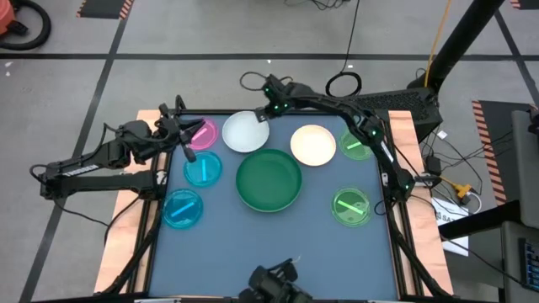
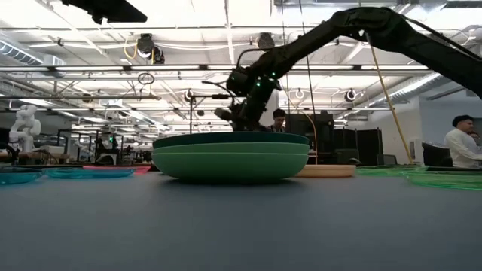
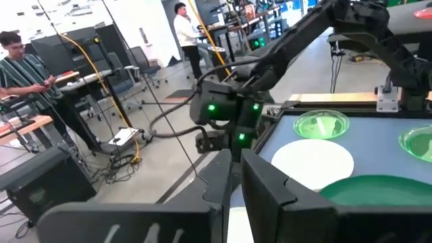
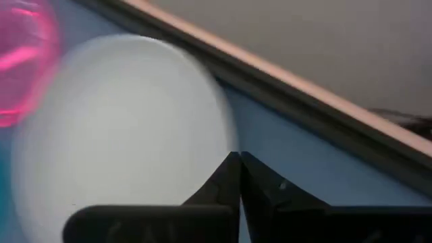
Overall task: Stack plastic plates
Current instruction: Stack the gray plate on top of the green plate
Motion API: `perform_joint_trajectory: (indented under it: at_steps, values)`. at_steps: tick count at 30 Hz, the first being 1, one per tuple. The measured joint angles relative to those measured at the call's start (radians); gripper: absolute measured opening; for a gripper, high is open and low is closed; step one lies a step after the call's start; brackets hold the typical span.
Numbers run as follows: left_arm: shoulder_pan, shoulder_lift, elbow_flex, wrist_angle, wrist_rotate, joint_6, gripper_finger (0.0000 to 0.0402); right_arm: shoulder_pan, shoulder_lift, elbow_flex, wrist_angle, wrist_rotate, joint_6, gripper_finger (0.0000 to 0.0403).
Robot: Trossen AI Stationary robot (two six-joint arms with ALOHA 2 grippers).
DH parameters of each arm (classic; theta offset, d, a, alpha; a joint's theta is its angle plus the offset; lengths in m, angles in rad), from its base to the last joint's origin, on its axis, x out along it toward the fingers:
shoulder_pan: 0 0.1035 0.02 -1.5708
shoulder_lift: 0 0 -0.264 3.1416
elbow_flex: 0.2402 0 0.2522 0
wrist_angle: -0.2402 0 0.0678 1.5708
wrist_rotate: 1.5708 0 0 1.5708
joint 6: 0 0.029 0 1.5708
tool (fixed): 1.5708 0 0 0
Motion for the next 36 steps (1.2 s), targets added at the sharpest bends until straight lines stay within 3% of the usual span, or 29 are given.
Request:
perform_joint_trajectory:
  at_steps: [5, 10, 14, 18, 24, 28, 36]
  values:
    - [0.0, 0.0, 0.0, -0.005, 0.0, 0.001, 0.0042, -0.006, 0.004, 0.0, -0.017, -0.012, -0.028, 0.0034]
    - [0.0, 0.0, 0.0, -0.007, 0.0, 0.0, 0.0042, -0.004, 0.025, -0.002, -0.033, -0.044, -0.034, 0.0103]
    - [0.0, 0.0, 0.0, -0.015, 0.0, 0.0, 0.0042, 0.002, 0.019, 0.0, -0.04, -0.007, -0.028, 0.0157]
    - [0.0, 0.0, 0.0, -0.026, 0.0, 0.0, 0.0042, 0.001, 0.022, -0.003, -0.043, -0.009, -0.019, 0.0191]
    - [0.0, 0.0, 0.0, -0.027, -0.001, -0.001, 0.0042, 0.007, 0.04, -0.008, -0.054, -0.018, -0.011, 0.02]
    - [0.0, 0.0, 0.0, -0.027, -0.001, -0.003, 0.0042, 0.008, 0.07, -0.008, -0.043, -0.115, -0.021, 0.0197]
    - [0.0, 0.0, 0.0, -0.027, -0.001, -0.002, 0.0042, 0.009, 0.106, -0.005, -0.037, -0.121, -0.042, 0.019]
